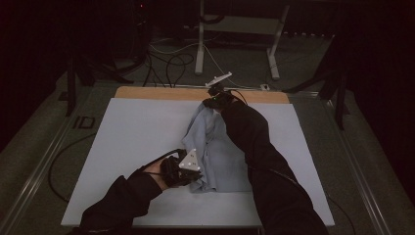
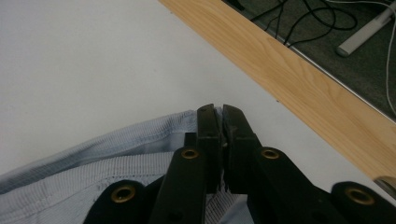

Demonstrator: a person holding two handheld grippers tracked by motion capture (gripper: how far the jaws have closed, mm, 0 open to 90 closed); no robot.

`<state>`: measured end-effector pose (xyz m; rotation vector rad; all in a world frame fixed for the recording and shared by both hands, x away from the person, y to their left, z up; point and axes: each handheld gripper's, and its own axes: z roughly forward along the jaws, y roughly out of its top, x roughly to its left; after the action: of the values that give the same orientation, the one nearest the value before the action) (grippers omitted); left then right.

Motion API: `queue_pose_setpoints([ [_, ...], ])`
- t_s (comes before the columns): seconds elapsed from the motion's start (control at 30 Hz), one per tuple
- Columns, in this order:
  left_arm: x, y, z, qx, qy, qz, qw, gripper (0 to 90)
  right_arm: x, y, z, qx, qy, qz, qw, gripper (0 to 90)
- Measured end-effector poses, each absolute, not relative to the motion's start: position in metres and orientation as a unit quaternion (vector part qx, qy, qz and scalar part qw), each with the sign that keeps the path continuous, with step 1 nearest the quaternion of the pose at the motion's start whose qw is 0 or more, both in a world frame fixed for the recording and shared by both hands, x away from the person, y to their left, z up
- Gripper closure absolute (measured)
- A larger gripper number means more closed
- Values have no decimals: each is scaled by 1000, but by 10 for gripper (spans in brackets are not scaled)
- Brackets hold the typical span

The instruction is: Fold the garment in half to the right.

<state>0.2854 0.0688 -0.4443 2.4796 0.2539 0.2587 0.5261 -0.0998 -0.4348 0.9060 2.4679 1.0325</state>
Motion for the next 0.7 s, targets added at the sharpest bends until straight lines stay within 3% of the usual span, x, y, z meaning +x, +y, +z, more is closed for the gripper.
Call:
queue_pose_setpoints([
  [0.7,295,-11,-446,949,38,87,299,869,535,-147,-440,337,847,382,152,871],
])
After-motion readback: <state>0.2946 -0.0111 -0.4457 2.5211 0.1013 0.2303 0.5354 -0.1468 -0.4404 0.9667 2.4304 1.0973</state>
